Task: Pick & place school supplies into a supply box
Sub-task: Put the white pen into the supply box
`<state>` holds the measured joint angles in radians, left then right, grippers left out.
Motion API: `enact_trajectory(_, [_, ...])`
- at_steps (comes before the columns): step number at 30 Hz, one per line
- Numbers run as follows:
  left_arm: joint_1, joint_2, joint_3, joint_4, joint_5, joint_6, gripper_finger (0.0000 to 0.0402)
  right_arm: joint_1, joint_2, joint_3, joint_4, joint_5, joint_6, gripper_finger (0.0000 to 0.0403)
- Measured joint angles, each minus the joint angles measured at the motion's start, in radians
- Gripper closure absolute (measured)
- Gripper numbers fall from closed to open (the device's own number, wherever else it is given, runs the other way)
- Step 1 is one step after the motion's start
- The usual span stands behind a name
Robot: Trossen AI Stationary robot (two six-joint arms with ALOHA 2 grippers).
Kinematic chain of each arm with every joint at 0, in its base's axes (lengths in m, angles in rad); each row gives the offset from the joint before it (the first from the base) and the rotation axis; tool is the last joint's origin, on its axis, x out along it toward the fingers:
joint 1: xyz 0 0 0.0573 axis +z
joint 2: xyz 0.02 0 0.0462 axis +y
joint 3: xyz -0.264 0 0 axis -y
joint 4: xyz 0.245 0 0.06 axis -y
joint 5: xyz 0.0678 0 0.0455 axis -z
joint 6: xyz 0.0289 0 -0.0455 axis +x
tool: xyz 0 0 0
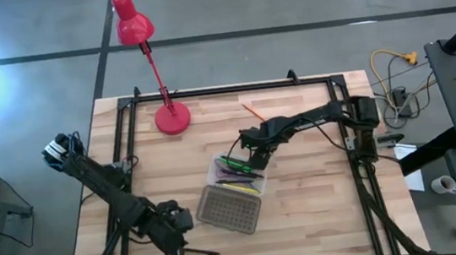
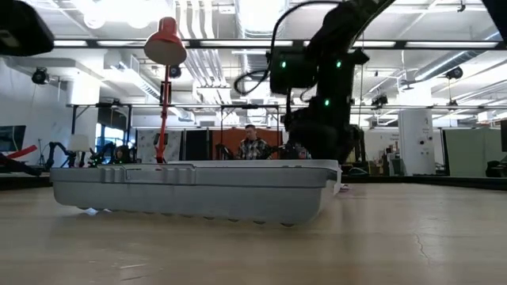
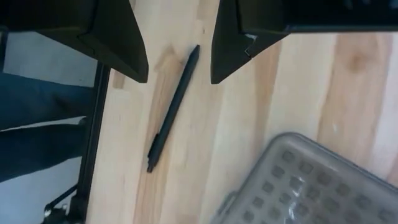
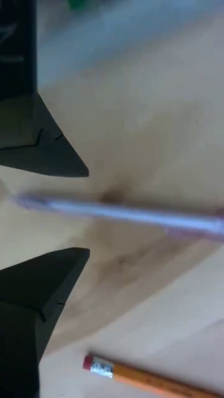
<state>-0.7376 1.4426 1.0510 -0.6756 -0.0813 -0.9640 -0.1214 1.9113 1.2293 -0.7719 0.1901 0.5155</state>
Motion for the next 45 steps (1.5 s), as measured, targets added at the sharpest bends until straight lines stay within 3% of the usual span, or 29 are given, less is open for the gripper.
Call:
enact_trajectory(10, [-0.009,0.025,0.008,0.004,-0.001,-0.023,0.0242,-0.051,0.071,0.007,0.013,-0.082,-0.022,0.0225])
enact_trajectory(20, [-0.009,0.025,0.008,0.005,-0.001,-0.023,0.0242,-0.056,0.077,0.003,0.040,-0.019,-0.111,0.0379])
enact_trajectory(26, [-0.010,0.025,0.008,0.005,-0.001,-0.022,0.0242,-0.060,0.034,0.005,0.050,-0.048,-0.111,0.0387])
enact_trajectory(31, [-0.009,0.025,-0.014,0.006,-0.017,-0.015,0.0242,-0.050,-0.074,0.082,0.043,0.074,-0.143,0.0389])
enact_trajectory(36, [-0.009,0.025,-0.045,0.006,-0.023,-0.015,0.0242,-0.012,-0.076,0.183,0.022,-0.122,-0.121,0.0389])
enact_trajectory(41, [-0.009,0.025,-0.047,0.020,-0.023,-0.017,0.0242,0.076,-0.038,0.224,0.030,-0.239,-0.056,0.0389])
enact_trajectory(45, [-0.010,0.025,-0.044,0.082,-0.023,-0.017,0.0242,0.134,0.027,0.218,0.040,-0.250,-0.003,0.0366])
